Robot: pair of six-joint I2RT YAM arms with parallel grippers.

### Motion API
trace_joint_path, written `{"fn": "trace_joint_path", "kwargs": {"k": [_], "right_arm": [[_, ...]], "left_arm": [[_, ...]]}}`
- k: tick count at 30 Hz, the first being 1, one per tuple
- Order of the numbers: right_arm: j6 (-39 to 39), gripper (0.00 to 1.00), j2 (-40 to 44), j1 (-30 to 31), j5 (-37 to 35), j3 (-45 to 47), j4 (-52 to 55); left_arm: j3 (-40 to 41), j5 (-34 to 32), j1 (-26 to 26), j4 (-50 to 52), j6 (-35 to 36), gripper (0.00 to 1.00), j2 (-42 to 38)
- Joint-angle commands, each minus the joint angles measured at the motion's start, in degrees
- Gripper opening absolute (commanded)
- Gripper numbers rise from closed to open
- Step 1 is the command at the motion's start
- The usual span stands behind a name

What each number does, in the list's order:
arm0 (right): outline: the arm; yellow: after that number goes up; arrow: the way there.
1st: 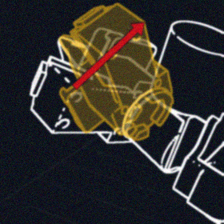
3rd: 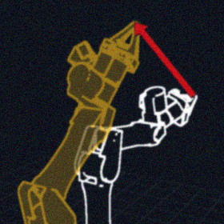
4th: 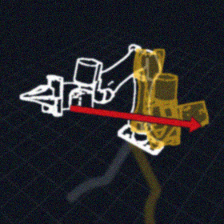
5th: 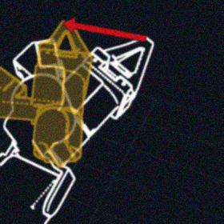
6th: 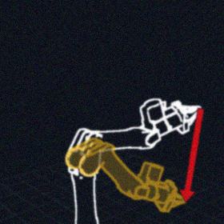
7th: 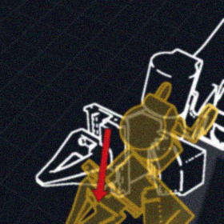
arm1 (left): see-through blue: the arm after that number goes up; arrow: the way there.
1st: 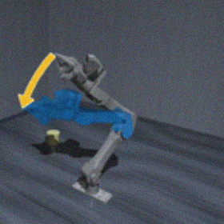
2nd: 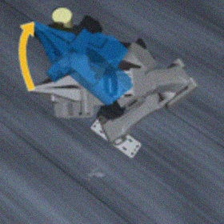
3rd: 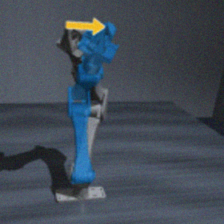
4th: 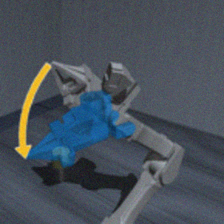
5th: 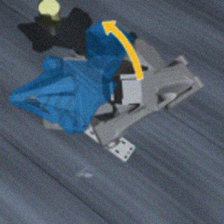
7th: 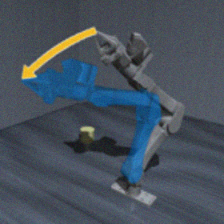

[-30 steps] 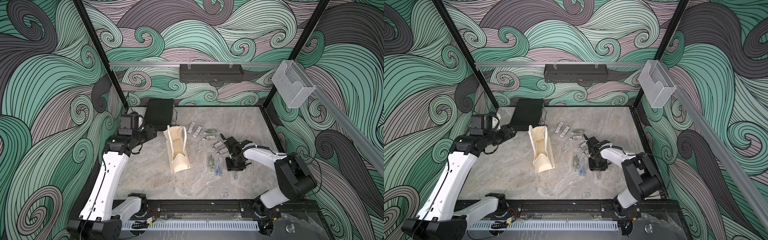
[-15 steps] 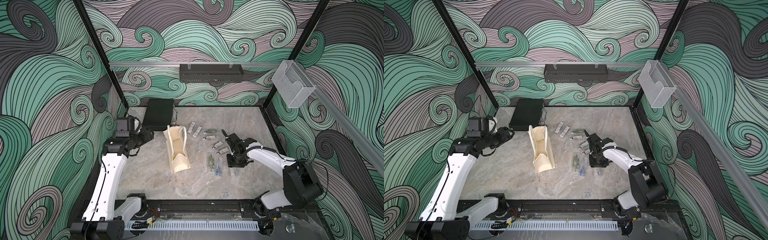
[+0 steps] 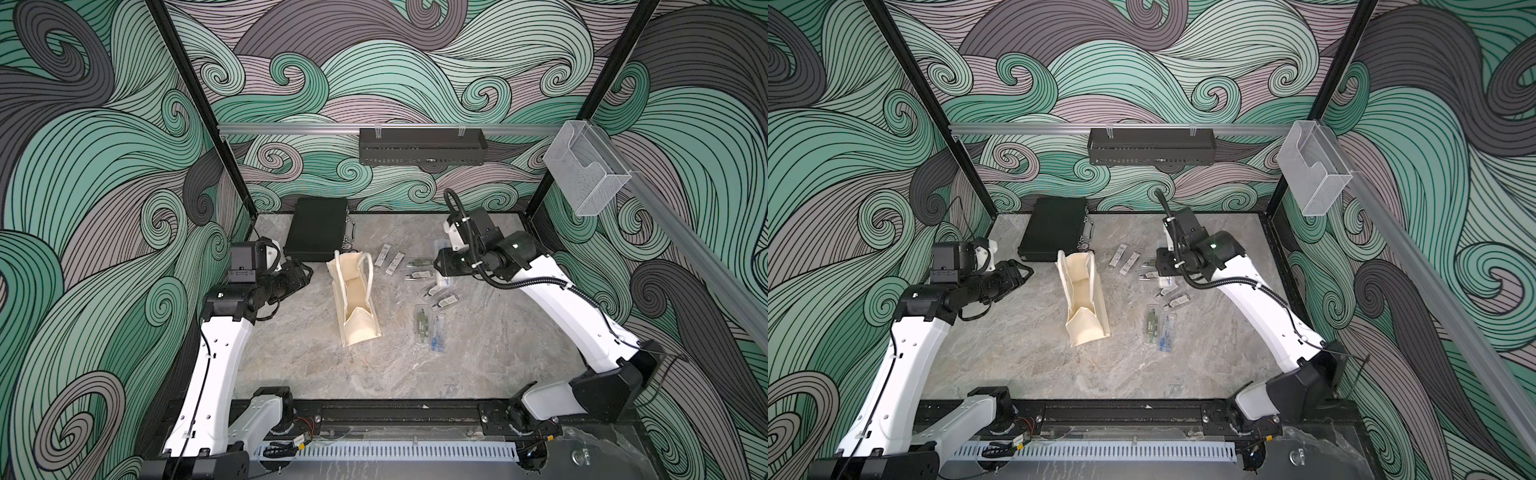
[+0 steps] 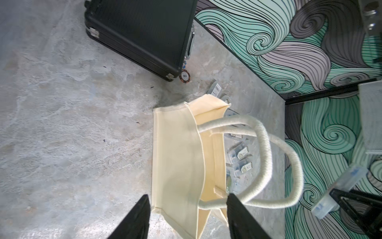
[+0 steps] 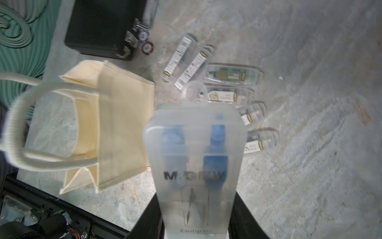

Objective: Put the compass set into the canvas bag
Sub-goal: Pick up the compass set at the center of the board, then place the compass set in the canvas bag.

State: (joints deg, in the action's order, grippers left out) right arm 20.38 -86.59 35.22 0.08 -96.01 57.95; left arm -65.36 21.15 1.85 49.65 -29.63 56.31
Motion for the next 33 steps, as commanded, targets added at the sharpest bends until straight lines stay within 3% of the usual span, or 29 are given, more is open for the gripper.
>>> {"fn": "trace_joint_path", "kwargs": {"k": [1, 8, 11, 20, 26, 33], "right_arm": [[-2.25, 0.4, -5.76, 5.0, 0.88, -9.23, 3.81], [-4.45, 0.4, -18.14, 14.27, 2.11, -29.58, 6.62], [-4.78, 0.4, -22.23, 16.93, 3.48, -35.05, 7.13], [-2.07, 0.4, -29.89, 18.8, 7.02, -38.41, 6.14], [0.64, 0.4, -31.26, 18.8, 7.51, -36.94, 4.59], [3.23, 0.4, -31.68, 18.74, 7.24, -35.0, 2.85]], "left_arm": [[-1.49, 6.7, -0.57, -2.34, -1.32, 0.62, -0.63], [-4.59, 4.6, -7.13, -3.16, -0.89, 0.62, 3.09], [-5.25, 2.77, -7.38, -3.67, -1.05, 0.62, 3.01], [-1.34, 8.63, -8.62, -13.71, -5.55, 0.62, 6.86], [-0.78, 7.56, -10.81, -14.67, -5.35, 0.6, 9.48], [-0.2, 4.3, -10.81, -13.37, -4.78, 0.33, 10.2]]}}
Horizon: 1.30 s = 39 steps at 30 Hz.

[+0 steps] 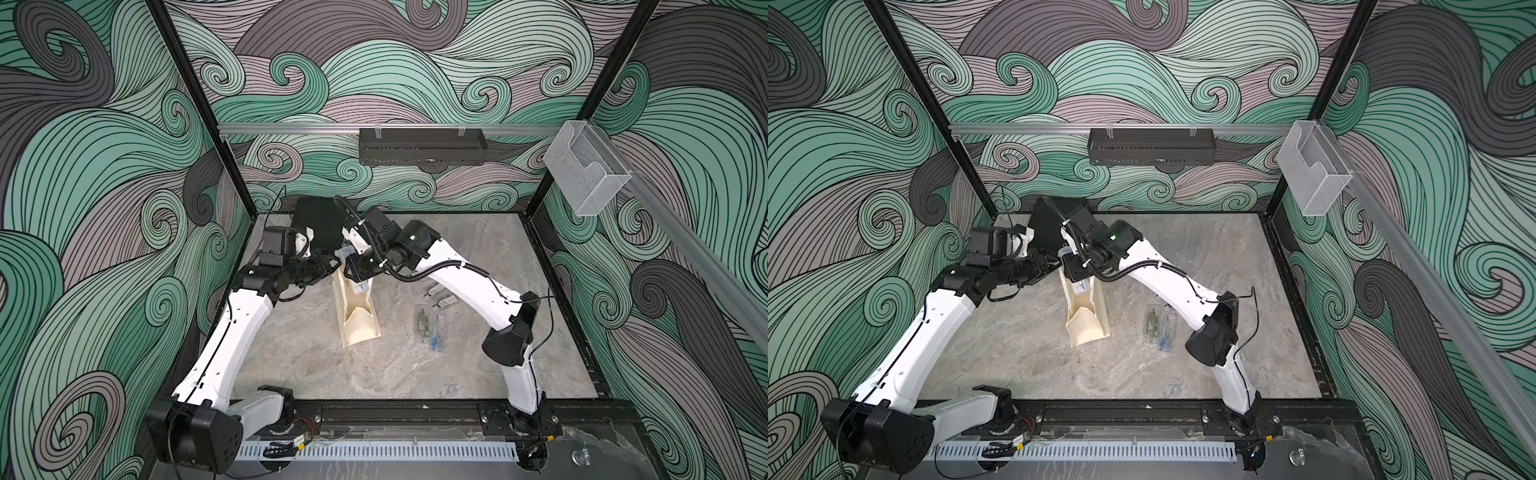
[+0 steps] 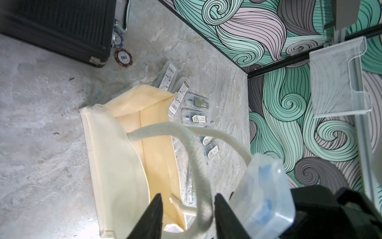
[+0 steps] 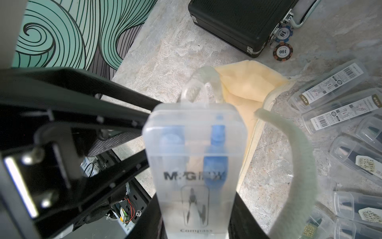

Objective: Put the compass set into the canvas bag
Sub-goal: Place the compass set in the canvas bag.

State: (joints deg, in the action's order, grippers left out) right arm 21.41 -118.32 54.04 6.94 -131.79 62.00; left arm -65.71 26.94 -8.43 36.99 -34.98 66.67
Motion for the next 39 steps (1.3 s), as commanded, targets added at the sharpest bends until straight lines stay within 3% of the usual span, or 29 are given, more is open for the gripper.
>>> {"fn": "trace_joint_path", "kwargs": {"k": [1, 6, 12, 23, 27, 30, 39], "right_arm": [[2.62, 0.4, 0.02, -0.14, 0.23, 0.97, -1.29], [4.24, 0.41, -0.38, -0.14, 0.06, 1.62, -2.11], [5.92, 0.42, -2.38, -0.11, 0.07, 2.76, -3.15], [8.52, 0.45, -6.7, -0.43, -3.07, 5.01, -4.87], [8.65, 0.5, -8.49, -0.41, -3.99, 4.65, -4.78], [8.89, 0.6, -8.58, -0.36, -4.26, 4.94, -4.78], [5.96, 0.65, -4.65, -0.36, -8.02, 6.67, -4.33]], "left_arm": [[0.15, -1.92, -0.54, -0.48, 0.75, 0.29, -0.36], [0.28, -4.31, -0.37, 0.52, 1.26, 0.13, -1.69], [0.67, -4.78, -0.11, 0.8, 1.14, 0.0, -2.42], [0.76, -4.93, 0.0, 0.89, 0.88, 0.0, -3.04], [0.5, -4.92, 0.03, 1.32, 0.81, 0.0, -3.1], [0.41, -4.92, 0.01, 1.58, 0.92, 0.0, -3.23], [-0.67, -6.69, 0.38, 4.44, 3.01, 0.0, -3.27]]}}
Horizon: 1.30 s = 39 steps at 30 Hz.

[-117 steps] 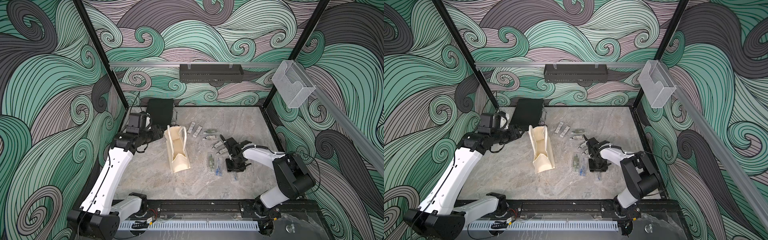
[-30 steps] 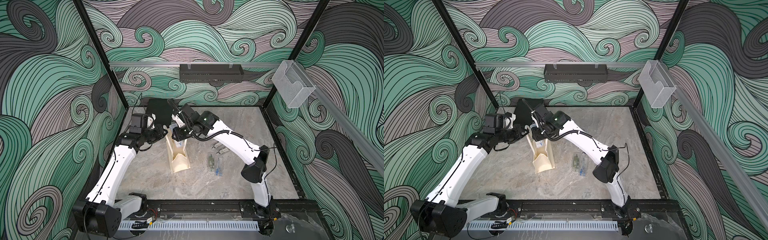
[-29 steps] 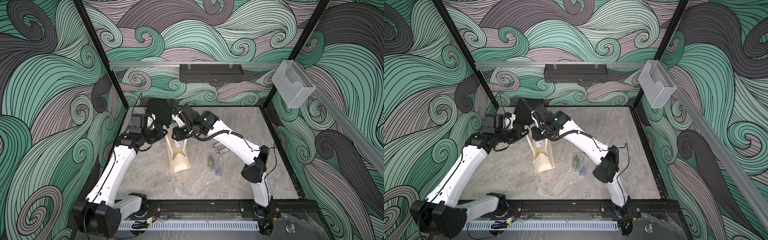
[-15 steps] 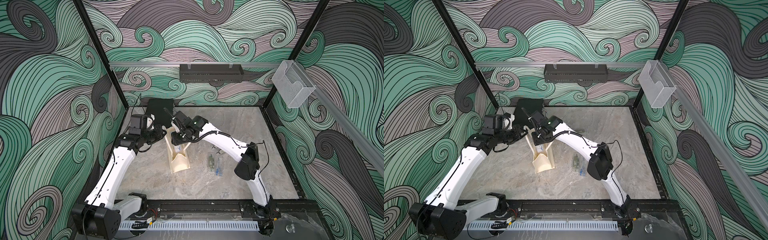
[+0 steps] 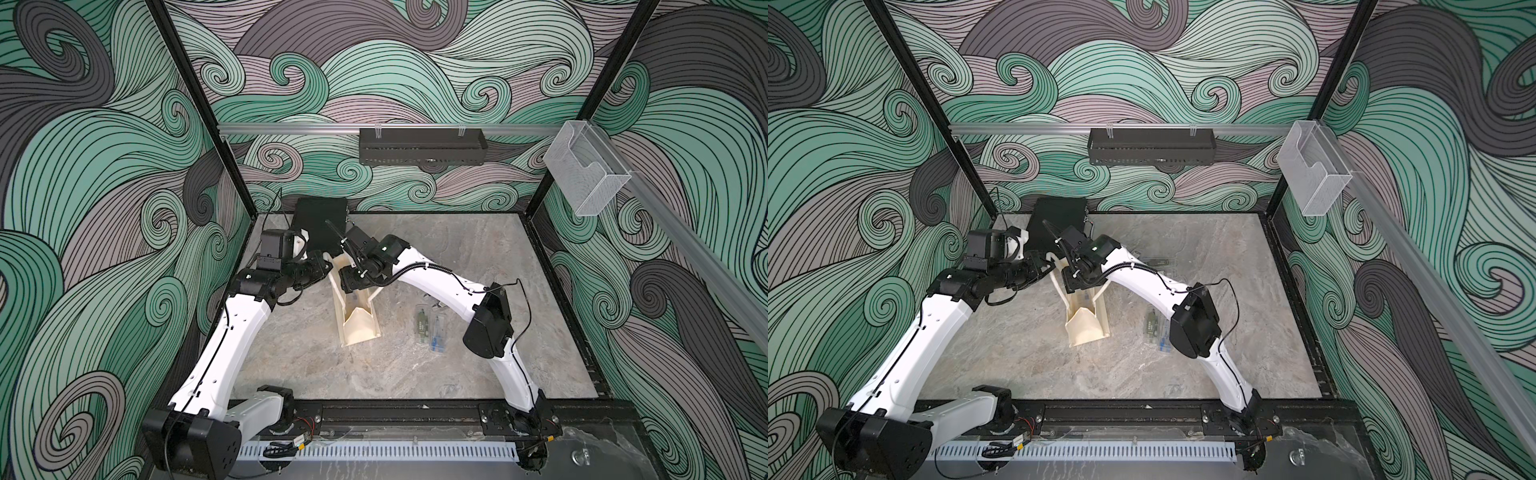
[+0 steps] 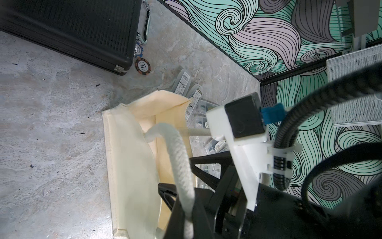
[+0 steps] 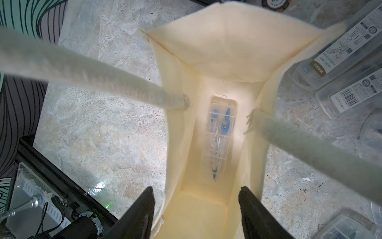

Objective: Put the compass set into the canvas bag
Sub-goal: Place the compass set in the canvas bag, then adjust the canvas bag at the center of the board.

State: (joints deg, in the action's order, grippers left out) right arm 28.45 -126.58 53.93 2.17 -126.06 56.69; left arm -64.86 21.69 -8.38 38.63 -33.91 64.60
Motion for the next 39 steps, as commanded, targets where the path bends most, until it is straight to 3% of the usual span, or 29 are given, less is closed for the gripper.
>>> {"fn": "trace_joint_path", "kwargs": {"k": [1, 4, 10, 15, 21, 24, 27, 39], "right_arm": [[-1.77, 0.64, 4.41, -0.3, -4.17, 1.9, 1.14], [-3.61, 0.57, 5.32, -0.33, -8.01, 4.36, 2.2], [-6.19, 0.55, 3.99, -0.32, -13.28, 3.78, 5.83], [-7.07, 0.53, 1.4, -0.32, -12.39, 2.54, 6.64], [-5.52, 0.27, -1.84, -2.6, -8.96, 1.45, 7.97], [-5.29, 0.15, -0.69, -4.19, -9.33, 3.12, 8.0], [-5.04, 0.09, 0.43, -5.52, -9.36, 4.59, 7.85], [-3.45, 0.08, 3.58, -9.28, -8.17, 10.39, 5.71]], "left_arm": [[-1.8, -1.9, 0.59, 3.43, 2.37, 0.0, -1.32], [-2.33, -2.53, 1.28, 4.67, 3.22, 0.0, -1.82], [-2.29, -2.03, 1.79, 4.94, 3.29, 0.0, -1.71], [-2.28, -1.7, 1.79, 4.76, 3.4, 0.0, -1.5], [-3.65, -2.83, 2.24, 7.04, 4.6, 0.0, -1.66], [-4.97, -3.66, 5.39, 11.12, 4.99, 0.0, -1.62], [-5.07, -3.27, 8.13, 12.98, 6.76, 0.0, -2.36], [-2.93, -0.41, 17.6, 16.39, 10.4, 0.0, -3.69]]}}
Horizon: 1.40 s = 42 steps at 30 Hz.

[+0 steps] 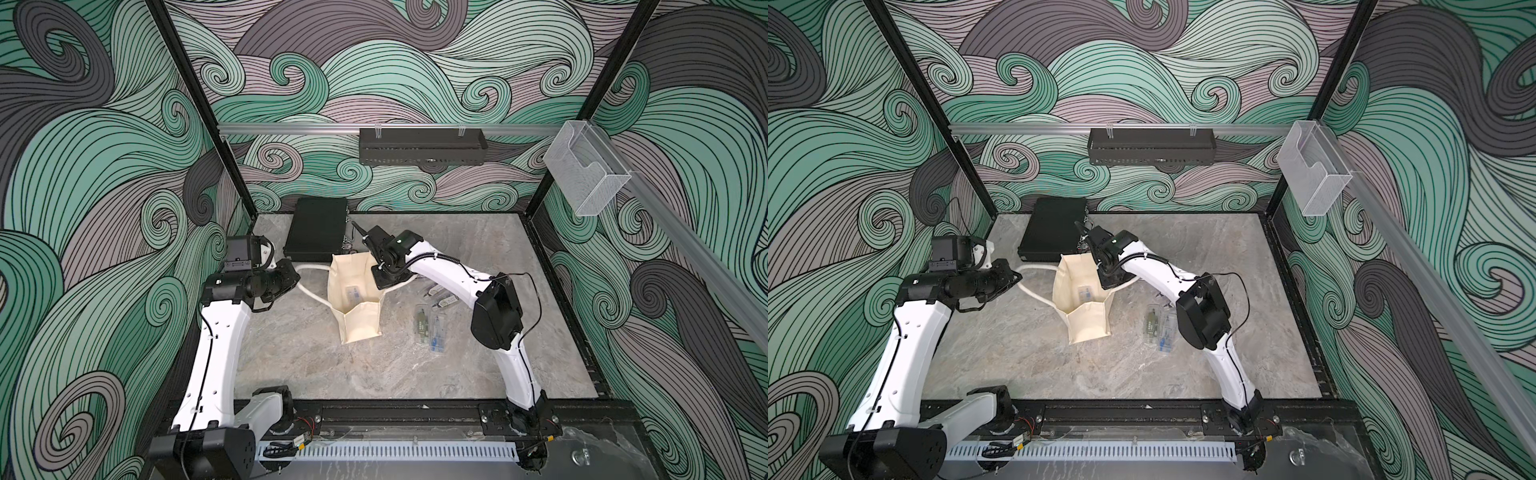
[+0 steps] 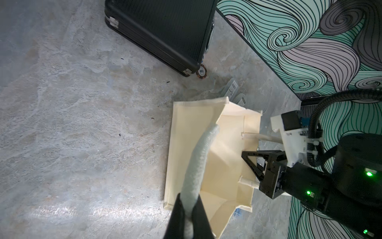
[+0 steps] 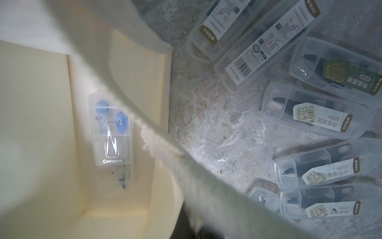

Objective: Put the compass set into the canvas bag
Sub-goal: Adjust the canvas bag at the center of the board.

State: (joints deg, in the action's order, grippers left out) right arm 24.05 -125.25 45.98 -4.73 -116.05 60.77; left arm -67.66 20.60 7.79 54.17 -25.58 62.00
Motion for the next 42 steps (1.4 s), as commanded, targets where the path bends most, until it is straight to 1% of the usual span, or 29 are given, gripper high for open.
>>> {"fn": "trace_joint_path", "kwargs": {"k": [1, 4, 8, 12, 13, 14, 20, 24, 27, 30, 31, 33, 35, 37, 42], "right_arm": [[0.83, 0.09, 2.12, -1.31, -0.93, 0.01, 1.6], [0.51, 0.1, 1.64, -1.25, 0.82, -1.47, 1.58], [-0.23, 0.19, 1.66, -0.43, 3.43, -2.82, 1.15], [-1.23, 0.34, 2.13, 0.78, 4.72, -4.49, 0.84], [-1.33, 0.41, 2.13, 1.08, 4.78, -4.92, 0.78], [-1.51, 0.45, 2.29, 1.24, 5.08, -5.43, 0.84], [-3.77, 0.66, 4.65, 3.3, 5.69, -5.53, -0.7], [-4.17, 0.75, 8.02, 3.86, 5.17, -4.23, -2.33], [-4.28, 0.84, 11.07, 3.86, 4.73, -2.44, -4.45], [-4.95, 0.86, 13.1, 3.86, 4.72, -1.99, -5.02], [-5.2, 0.9, 13.59, 3.86, 4.89, -1.92, -5.22], [-5.74, 0.91, 14.36, 3.86, 5.44, -1.48, -5.81], [-6.34, 0.95, 14.67, 3.77, 5.57, -0.7, -6.29], [-6.65, 0.96, 14.68, 3.6, 5.95, 0.09, -6.57], [-5.24, 0.95, 14.01, 2.65, 6.82, 2.79, -7.64]], "left_arm": [[0.38, 2.24, 1.44, -0.07, 2.44, 0.0, -1.07], [1.87, 6.6, 1.43, -2.37, 1.64, 0.0, -0.91], [4.25, 11.24, 0.37, -5.49, -1.96, 0.0, -0.84], [5.0, 11.15, -2.44, -6.74, -3.52, 0.0, -1.32], [5.16, 10.96, -2.92, -7.15, -4.04, 0.0, -1.51], [5.33, 10.87, -3.37, -7.65, -4.53, 0.0, -1.63], [5.35, 9.43, -6.6, -9.5, -6.05, 0.0, -1.45], [5.26, 8.37, -7.31, -9.64, -6.41, 0.0, -1.3], [5.13, 7.67, -7.27, -9.63, -6.72, 0.0, -1.65], [5.12, 7.05, -7.35, -9.4, -6.85, 0.0, -1.93], [5.09, 6.94, -7.44, -9.42, -6.87, 0.0, -1.96], [4.95, 6.4, -7.85, -9.44, -6.86, 0.01, -1.84], [4.54, 5.33, -8.97, -9.51, -6.68, 0.04, -1.35], [3.93, 4.35, -10.08, -9.3, -6.43, 0.06, -0.65], [2.94, 3.39, -11.39, -10.18, -6.55, 0.05, 0.61]]}}
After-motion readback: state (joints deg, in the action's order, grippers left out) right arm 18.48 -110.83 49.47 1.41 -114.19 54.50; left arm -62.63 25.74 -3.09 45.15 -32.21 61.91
